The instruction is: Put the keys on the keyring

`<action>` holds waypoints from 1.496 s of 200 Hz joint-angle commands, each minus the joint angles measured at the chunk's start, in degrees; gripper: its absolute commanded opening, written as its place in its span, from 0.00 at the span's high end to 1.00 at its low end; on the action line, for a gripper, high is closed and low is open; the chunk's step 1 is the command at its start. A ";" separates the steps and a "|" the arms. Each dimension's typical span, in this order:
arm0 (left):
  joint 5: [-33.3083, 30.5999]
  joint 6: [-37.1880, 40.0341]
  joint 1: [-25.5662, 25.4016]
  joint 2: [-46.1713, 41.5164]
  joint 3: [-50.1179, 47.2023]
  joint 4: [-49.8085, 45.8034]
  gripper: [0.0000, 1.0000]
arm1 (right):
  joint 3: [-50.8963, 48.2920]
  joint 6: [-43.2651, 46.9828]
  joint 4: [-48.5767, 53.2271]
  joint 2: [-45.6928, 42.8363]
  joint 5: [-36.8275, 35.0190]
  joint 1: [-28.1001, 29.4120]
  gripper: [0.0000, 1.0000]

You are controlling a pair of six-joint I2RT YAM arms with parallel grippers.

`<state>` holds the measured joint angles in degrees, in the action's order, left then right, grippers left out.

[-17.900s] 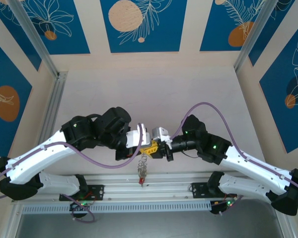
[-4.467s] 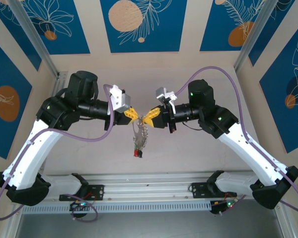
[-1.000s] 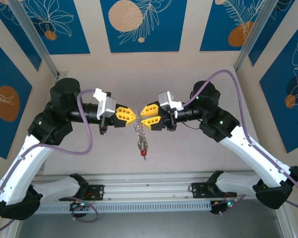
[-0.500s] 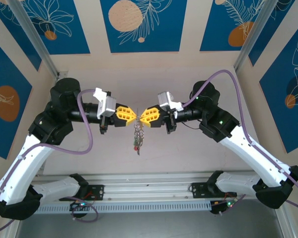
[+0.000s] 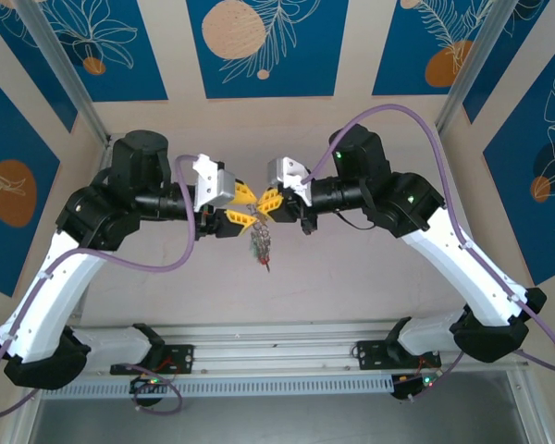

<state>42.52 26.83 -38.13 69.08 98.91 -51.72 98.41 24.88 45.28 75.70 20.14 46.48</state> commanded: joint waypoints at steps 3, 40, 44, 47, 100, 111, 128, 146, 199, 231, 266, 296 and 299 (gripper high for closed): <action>-2.43 3.18 -0.81 0.42 2.85 -4.85 0.64 | 3.23 4.19 5.54 -0.08 -3.73 1.25 1.00; -5.24 3.48 -0.97 1.38 3.64 -5.89 0.64 | 4.63 6.34 7.55 0.81 -7.86 3.90 1.00; -5.23 3.56 -0.99 1.56 3.68 -6.08 0.64 | 4.77 6.32 7.61 0.85 -7.89 4.11 1.00; -5.33 3.58 -1.02 1.63 3.66 -6.10 0.64 | 4.85 6.36 7.63 0.85 -7.92 4.21 1.00; -5.02 4.45 -1.59 2.49 3.39 -7.06 0.67 | 6.85 6.29 7.72 1.54 -6.73 4.94 1.00; -5.23 4.70 -1.74 2.83 3.39 -7.52 0.67 | 7.33 6.32 8.06 1.86 -6.68 5.05 1.00; -5.34 4.98 -2.03 3.47 3.39 -7.94 0.68 | 7.84 6.42 8.23 2.09 -6.61 5.28 1.00; -5.68 5.25 -2.41 3.80 3.30 -8.13 0.72 | 8.02 6.67 8.17 2.42 -6.60 5.41 1.00; -6.46 5.43 -2.51 3.78 3.04 -8.21 0.95 | 8.12 6.86 7.73 2.38 -6.28 5.55 1.00; -6.47 5.29 -2.56 3.82 2.92 -7.70 1.00 | 6.24 7.37 5.65 0.67 -6.24 5.62 1.00; -5.75 4.60 -2.53 2.57 1.61 -4.48 1.00 | -0.04 6.27 0.31 -3.11 -6.17 5.72 0.64; -2.91 3.61 -2.43 0.45 0.49 -1.08 1.00 | -2.60 4.21 -0.62 -3.98 -5.43 5.02 0.66; -2.69 3.51 -2.40 0.44 0.49 -0.88 1.00 | -2.79 4.07 -0.74 -4.06 -5.23 4.90 0.67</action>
<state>36.82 31.44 -40.16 71.99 99.42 -57.63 97.43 30.89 47.81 72.90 12.67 51.55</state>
